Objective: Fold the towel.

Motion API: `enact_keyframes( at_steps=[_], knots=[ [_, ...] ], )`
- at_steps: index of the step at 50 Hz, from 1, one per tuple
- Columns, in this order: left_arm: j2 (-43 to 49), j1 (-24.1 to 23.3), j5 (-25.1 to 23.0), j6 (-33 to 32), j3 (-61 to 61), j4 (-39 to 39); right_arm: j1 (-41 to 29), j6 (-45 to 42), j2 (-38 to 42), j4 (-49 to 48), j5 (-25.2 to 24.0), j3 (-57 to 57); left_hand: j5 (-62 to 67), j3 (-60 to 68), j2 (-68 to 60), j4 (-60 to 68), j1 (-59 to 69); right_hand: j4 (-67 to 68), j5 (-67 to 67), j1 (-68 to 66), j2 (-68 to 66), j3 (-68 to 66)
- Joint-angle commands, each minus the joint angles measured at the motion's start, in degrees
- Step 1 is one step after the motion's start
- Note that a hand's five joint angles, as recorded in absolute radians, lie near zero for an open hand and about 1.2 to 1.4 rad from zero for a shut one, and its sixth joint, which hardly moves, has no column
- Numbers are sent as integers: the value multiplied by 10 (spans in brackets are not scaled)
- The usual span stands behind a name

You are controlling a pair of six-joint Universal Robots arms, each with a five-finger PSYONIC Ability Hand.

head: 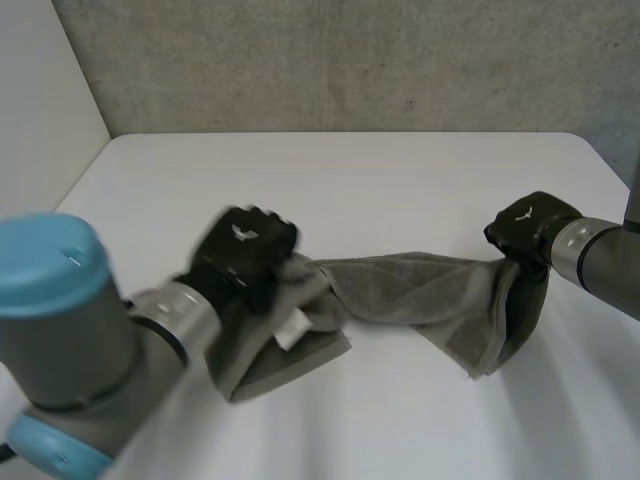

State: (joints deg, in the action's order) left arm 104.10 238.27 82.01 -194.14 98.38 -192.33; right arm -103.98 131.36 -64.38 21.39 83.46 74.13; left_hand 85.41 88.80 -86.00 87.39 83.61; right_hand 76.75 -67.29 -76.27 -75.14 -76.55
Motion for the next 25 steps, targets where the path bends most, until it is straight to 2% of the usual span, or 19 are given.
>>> enact_keyframes(
  at_steps=[1, 4, 6, 7, 9, 10, 11, 12, 13, 14, 15, 16, 18, 19, 20, 23, 25],
  knots=[
    [49, 125, -63, 11, -35, -3, -39, -10, 72, -5, -2, -94, -154, -88, 60, -74, -36, 33, -27, -37, -49, -35],
    [100, 133, -61, 12, -113, 3, -50, 4, 81, -43, -1, -123, -154, -88, 60, -74, -36, 33, -27, -37, -49, -35],
    [117, 134, -58, 13, -155, 7, -66, 45, 81, -151, -3, -165, -154, -88, 60, -74, -36, 33, -27, -37, -49, -35],
    [125, 137, -54, 16, -198, 9, -66, 45, 81, -151, -3, -166, -154, -88, 60, -74, -36, 33, -27, -37, -49, -35],
    [127, 137, -51, 24, -235, 7, -69, 99, 70, -297, -2, -175, -154, -88, 60, -74, -36, 33, -27, -37, -49, -35],
    [124, 137, -49, 38, -267, 4, -69, 99, 70, -298, -2, -175, -154, -88, 60, -74, -36, 33, -27, -37, -49, -35],
    [124, 137, -49, 39, -268, 4, -69, 127, 54, -370, -3, -168, -154, -88, 60, -74, -36, 33, -27, -37, -49, -35],
    [120, 137, -48, 59, -296, -7, -69, 127, 54, -370, -3, -168, -154, -88, 60, -74, -36, 33, -27, -37, -49, -35],
    [110, 137, -48, 86, -319, -31, -69, 151, 31, -430, 1, -160, -154, -88, 60, -74, -36, 33, -27, -37, -49, -35],
    [110, 137, -48, 86, -319, -31, -67, 174, 5, -474, 0, -146, -154, -88, 60, -74, -36, 33, -27, -37, -49, -35],
    [93, 138, -48, 119, -332, -65, -67, 174, 5, -474, 0, -145, -154, -88, 60, -74, -36, 33, -27, -37, -49, -35],
    [93, 138, -48, 119, -332, -66, -64, 190, -18, -491, 0, -134, -154, -88, 60, -74, -36, 33, -27, -37, -49, -35],
    [49, 146, -45, 193, -335, -141, -62, 203, -30, -491, 0, -130, -154, -88, 60, -74, -36, 33, -27, -37, -49, -35],
    [49, 146, -45, 193, -335, -141, -62, 209, -32, -485, 0, -128, -154, -88, 60, -74, -36, 33, -27, -37, -49, -35],
    [30, 156, -47, 227, -335, -171, -62, 209, -32, -485, 0, -128, -154, -88, 60, -74, -36, 33, -27, -37, -49, -35],
    [13, 183, -54, 278, -324, -179, -61, 209, -35, -442, -1, -124, -154, -88, 60, -74, -36, 33, -27, -37, -49, -35],
    [12, 192, -56, 293, -312, -177, -60, 208, -31, -367, -8, -127, -154, -88, 60, -74, -36, 33, -27, -37, -49, -35]
  ],
)
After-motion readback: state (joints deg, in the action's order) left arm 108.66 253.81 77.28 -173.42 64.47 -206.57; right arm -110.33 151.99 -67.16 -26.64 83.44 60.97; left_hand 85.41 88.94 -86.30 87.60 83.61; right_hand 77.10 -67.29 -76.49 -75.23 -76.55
